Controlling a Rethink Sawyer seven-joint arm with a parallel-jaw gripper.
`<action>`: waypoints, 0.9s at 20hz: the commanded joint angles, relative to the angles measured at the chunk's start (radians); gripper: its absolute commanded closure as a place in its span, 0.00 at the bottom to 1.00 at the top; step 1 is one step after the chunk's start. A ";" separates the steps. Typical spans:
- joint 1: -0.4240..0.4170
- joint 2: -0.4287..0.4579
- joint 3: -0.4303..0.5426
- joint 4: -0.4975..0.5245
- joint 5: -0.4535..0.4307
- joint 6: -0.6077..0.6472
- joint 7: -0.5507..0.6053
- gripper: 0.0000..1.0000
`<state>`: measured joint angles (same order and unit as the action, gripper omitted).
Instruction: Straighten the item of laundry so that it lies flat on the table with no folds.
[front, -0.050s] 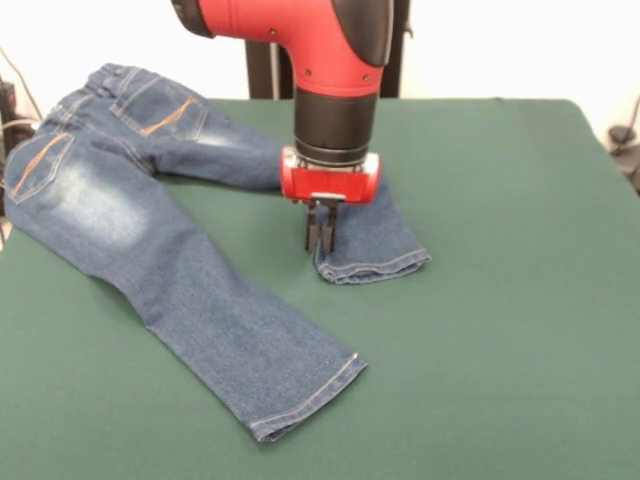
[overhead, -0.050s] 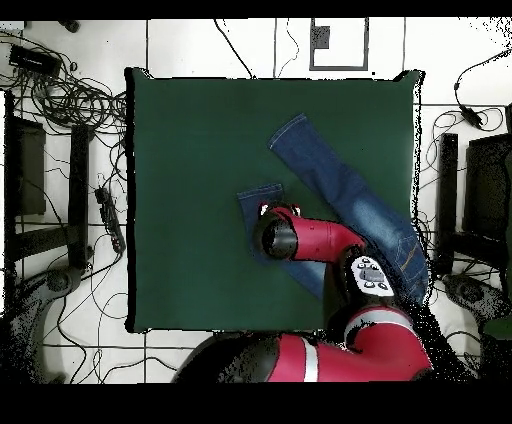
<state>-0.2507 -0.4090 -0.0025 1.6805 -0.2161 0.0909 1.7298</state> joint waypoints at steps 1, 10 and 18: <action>0.043 0.042 0.079 -0.112 0.103 -0.297 0.264 1.00; 0.065 0.025 0.056 -0.118 0.169 -0.338 0.287 1.00; 0.072 0.011 0.055 -0.113 0.206 -0.343 0.280 1.00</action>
<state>-0.2233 -0.4004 -0.0375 1.7073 -0.1418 0.0114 1.7327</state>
